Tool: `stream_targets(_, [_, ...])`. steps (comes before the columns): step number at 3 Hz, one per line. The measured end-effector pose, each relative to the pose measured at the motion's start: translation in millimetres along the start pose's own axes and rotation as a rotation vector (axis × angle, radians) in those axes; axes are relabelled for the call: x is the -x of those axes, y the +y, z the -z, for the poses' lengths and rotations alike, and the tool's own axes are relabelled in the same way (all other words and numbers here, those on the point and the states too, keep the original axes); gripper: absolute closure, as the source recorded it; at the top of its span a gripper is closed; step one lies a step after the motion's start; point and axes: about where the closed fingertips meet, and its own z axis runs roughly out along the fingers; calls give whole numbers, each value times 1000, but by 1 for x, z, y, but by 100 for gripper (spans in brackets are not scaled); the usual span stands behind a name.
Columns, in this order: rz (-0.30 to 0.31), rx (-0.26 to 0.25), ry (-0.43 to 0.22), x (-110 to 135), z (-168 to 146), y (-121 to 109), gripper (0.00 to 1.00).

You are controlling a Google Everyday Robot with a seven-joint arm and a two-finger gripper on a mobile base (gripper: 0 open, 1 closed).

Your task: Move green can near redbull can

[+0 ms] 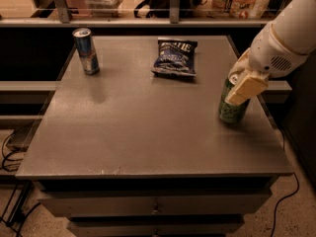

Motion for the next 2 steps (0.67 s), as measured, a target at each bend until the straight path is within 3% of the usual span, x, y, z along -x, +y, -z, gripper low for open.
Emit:
stream_targets(1, [33, -11, -7, 17, 10, -9, 88])
stream_targets(2, [74, -33, -50, 46, 24, -28, 100])
